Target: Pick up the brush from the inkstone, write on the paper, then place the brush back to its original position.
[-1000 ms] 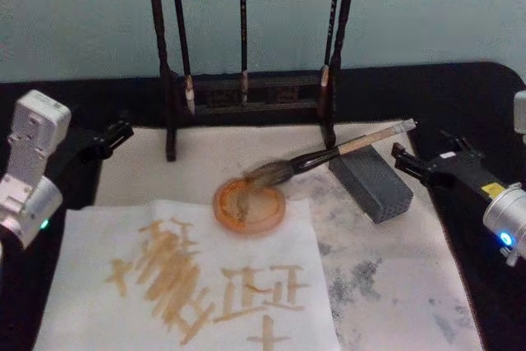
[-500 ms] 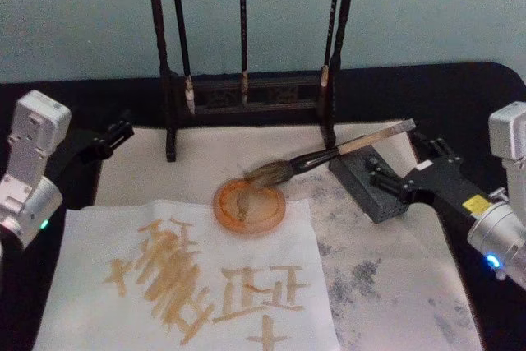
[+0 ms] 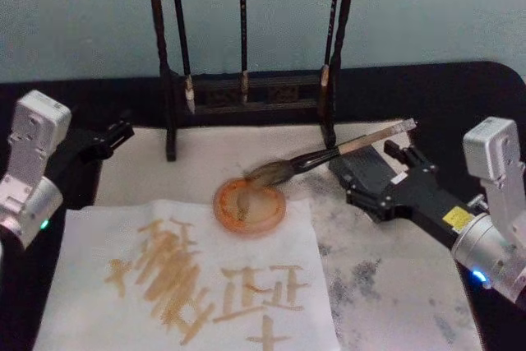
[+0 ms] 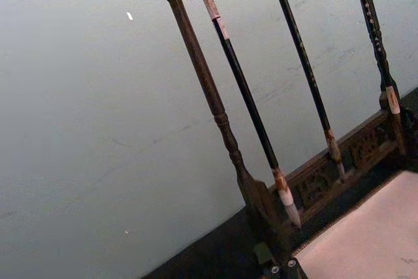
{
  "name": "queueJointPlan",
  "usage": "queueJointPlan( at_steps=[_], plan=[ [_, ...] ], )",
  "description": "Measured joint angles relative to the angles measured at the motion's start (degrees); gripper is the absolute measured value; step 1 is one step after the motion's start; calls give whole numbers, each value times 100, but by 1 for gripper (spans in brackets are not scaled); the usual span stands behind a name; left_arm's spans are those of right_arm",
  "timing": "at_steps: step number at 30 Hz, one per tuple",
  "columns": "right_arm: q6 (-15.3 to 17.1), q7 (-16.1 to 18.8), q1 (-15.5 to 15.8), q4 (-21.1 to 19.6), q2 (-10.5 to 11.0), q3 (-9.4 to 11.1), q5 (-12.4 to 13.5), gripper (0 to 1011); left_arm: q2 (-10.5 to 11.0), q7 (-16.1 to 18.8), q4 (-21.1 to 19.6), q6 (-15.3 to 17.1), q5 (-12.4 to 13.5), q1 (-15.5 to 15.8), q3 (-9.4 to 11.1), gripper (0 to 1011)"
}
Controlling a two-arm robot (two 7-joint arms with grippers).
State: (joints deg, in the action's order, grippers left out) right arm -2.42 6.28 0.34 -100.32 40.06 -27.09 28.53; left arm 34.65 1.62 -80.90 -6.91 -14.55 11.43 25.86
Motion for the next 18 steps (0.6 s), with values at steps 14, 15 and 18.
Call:
queueJointPlan(
  at_steps=[14, 15, 18],
  plan=[
    [-3, 13, -4, 4, -7, -24, -133, 1002, 0, 0, 0, 0, 0, 0, 0, 1002],
    [-3, 13, -4, 5, -7, -23, -129, 1002, 0, 0, 0, 0, 0, 0, 0, 1002],
    [-3, 12, -4, 6, -7, -21, -122, 1002, 0, 0, 0, 0, 0, 0, 0, 1002]
  ],
)
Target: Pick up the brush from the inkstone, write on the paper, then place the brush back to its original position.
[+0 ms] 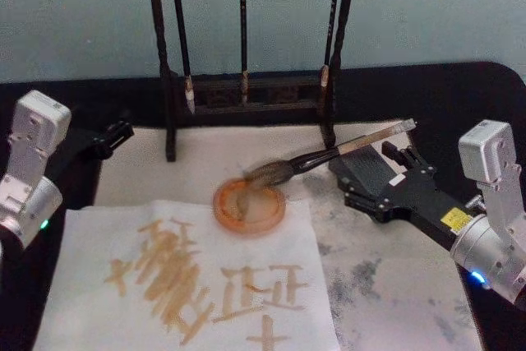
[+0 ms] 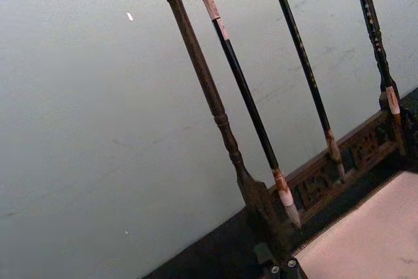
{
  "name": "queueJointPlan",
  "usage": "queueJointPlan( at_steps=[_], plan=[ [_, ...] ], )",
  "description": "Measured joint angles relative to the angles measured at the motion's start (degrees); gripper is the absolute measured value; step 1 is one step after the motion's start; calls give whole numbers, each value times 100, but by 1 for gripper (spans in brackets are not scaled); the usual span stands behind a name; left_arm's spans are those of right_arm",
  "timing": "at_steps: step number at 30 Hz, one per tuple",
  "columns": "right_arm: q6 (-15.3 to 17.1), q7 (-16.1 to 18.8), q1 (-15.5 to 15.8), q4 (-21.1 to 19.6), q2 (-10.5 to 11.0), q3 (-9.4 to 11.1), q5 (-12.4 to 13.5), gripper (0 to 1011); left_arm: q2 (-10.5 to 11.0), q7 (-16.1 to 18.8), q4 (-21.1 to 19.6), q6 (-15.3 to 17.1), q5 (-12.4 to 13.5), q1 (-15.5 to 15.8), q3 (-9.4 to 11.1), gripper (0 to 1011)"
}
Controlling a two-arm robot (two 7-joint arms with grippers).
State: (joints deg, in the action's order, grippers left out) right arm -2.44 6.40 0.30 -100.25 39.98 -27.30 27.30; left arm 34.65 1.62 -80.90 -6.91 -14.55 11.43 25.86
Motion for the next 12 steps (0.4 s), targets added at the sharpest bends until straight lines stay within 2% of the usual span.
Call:
queueJointPlan(
  at_steps=[12],
  plan=[
    [1, -5, 0, 2, 0, 8, 27, 1002, 0, 0, 0, 0, 0, 0, 0, 1002]
  ],
)
